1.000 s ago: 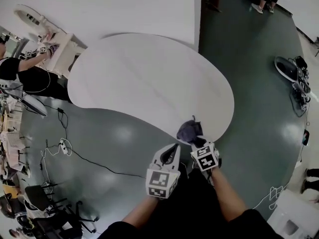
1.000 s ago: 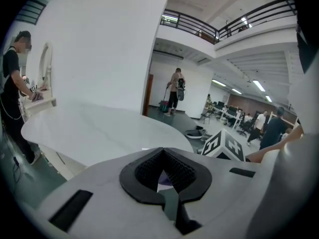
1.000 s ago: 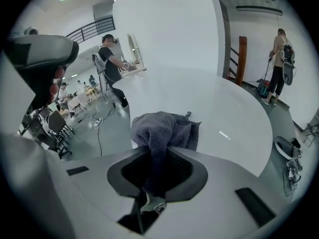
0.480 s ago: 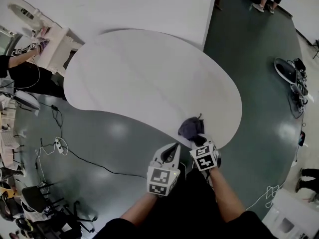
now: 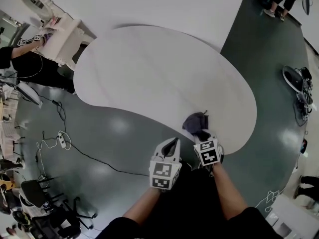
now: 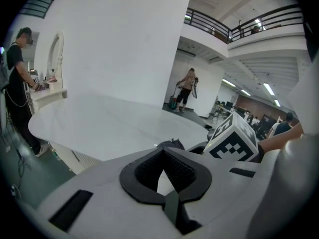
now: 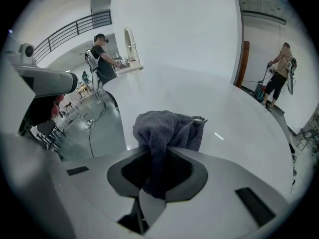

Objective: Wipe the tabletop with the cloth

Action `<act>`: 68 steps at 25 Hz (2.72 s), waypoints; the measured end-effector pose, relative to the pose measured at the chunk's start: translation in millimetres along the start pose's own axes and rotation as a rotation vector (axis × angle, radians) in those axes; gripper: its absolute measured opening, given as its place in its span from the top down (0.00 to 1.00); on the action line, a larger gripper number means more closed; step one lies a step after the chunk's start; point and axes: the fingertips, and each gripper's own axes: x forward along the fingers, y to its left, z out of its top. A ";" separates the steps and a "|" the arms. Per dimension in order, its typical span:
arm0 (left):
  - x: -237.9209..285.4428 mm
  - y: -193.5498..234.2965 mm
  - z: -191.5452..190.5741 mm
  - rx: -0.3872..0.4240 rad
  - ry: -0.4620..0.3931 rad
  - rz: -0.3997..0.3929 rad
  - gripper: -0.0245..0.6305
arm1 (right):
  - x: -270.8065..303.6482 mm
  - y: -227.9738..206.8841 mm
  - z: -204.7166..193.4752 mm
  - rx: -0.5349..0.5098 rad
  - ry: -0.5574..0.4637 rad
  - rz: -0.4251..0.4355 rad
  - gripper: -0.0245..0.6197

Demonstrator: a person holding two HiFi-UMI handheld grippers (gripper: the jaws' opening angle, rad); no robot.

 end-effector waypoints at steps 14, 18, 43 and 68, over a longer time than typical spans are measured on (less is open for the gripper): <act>10.4 93.9 6.5 -0.058 0.034 0.098 0.95 | 51.7 34.6 70.5 -0.051 0.000 0.075 0.87; 17.2 136.0 15.9 -0.038 0.065 0.119 0.95 | 69.6 50.6 91.4 0.010 -0.008 0.067 0.87; 18.9 242.1 41.2 -0.110 0.173 0.258 0.95 | 136.8 122.7 179.3 -0.093 -0.003 0.232 0.87; -43.6 389.8 37.8 -0.274 0.041 0.381 0.95 | 208.9 230.1 267.1 -0.255 0.032 0.278 0.87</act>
